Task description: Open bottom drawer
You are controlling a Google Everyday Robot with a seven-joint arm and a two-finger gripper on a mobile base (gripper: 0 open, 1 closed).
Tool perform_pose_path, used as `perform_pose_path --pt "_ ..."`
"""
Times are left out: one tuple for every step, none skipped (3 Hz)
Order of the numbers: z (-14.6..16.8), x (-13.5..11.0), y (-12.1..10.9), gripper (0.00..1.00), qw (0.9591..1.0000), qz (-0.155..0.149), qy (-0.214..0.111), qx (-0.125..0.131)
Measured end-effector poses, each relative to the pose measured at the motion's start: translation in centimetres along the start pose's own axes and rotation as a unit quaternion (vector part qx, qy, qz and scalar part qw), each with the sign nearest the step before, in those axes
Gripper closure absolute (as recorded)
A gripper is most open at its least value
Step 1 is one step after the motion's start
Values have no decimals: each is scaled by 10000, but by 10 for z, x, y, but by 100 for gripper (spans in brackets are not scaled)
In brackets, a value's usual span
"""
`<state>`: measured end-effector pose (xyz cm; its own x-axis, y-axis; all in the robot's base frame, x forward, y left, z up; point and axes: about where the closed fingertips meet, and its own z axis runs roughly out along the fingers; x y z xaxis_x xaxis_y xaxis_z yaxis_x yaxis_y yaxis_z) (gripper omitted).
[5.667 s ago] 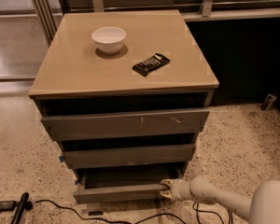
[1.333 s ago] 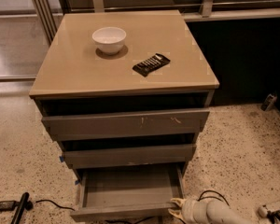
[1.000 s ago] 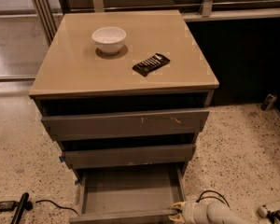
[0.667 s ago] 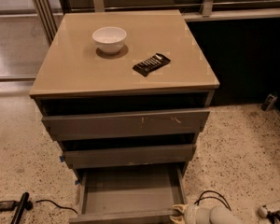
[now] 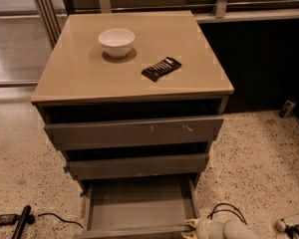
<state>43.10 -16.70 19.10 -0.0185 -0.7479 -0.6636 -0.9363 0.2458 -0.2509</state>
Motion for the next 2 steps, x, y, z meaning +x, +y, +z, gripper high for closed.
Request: perform_pose_path --pt "0 0 0 19 10000 0 0 0" --pt "0 0 0 0 10000 0 0 0"
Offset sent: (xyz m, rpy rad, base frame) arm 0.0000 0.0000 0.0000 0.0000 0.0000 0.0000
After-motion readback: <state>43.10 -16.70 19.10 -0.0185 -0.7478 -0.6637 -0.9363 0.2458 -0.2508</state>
